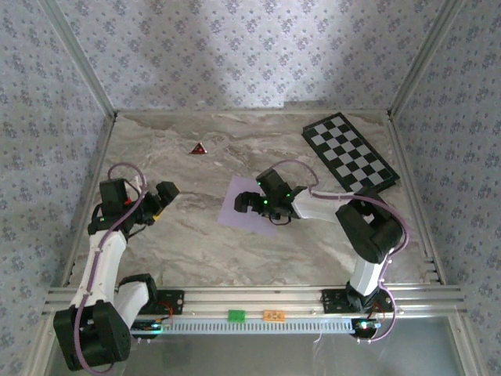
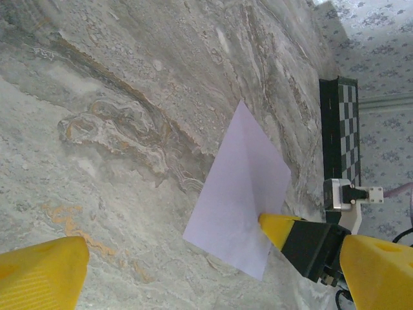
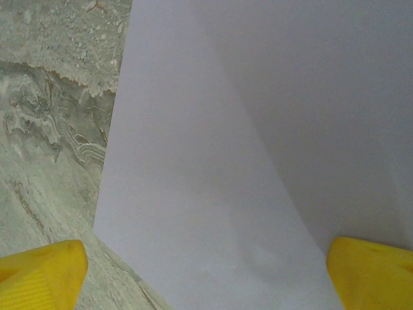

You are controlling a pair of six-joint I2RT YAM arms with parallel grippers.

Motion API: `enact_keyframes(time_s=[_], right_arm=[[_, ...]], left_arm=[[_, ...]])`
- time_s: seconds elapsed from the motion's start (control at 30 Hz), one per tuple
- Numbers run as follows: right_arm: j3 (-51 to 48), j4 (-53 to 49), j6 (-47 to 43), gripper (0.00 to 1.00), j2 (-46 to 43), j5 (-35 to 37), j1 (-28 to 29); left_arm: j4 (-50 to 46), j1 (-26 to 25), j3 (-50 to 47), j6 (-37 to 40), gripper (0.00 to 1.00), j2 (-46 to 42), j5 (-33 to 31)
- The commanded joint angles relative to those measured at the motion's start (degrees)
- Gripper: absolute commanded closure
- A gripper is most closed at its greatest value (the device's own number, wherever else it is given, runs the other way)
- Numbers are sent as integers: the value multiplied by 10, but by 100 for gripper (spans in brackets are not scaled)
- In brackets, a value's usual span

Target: Fold a paper plane with a square sheet of paper (pick it up from the middle)

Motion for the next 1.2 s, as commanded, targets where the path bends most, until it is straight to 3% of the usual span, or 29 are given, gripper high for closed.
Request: enact_keyframes(time_s=[0.0, 0.23, 0.33, 0.47, 0.57, 0.73, 1.0, 1.17], right_arm=[[-29, -81, -33, 0, 45, -17, 7], [-28, -112, -144, 0, 44, -63, 16], [-10, -151, -173, 0, 44, -65, 19], [-1, -130, -161, 0, 12, -94, 25], [19, -164, -149, 0, -62, -37, 13], [-26, -201, -100, 0, -191, 65, -78], [-198, -154, -36, 0, -391, 26, -253], [-224, -170, -46, 0, -437, 28, -287]], left_arm=[[-7, -1, 12, 12, 0, -5, 23], [1, -35, 4, 4, 0, -12, 22], [0, -86, 17, -1, 0, -9, -16], [0, -153, 28, -19, 0, 2, -76], [-15, -167, 41, -27, 0, 10, -111], [-12, -198, 73, -32, 0, 51, -143], [-88, -382, 212, -8, 1, 228, -283], [-151, -478, 317, -61, 0, 356, -386]])
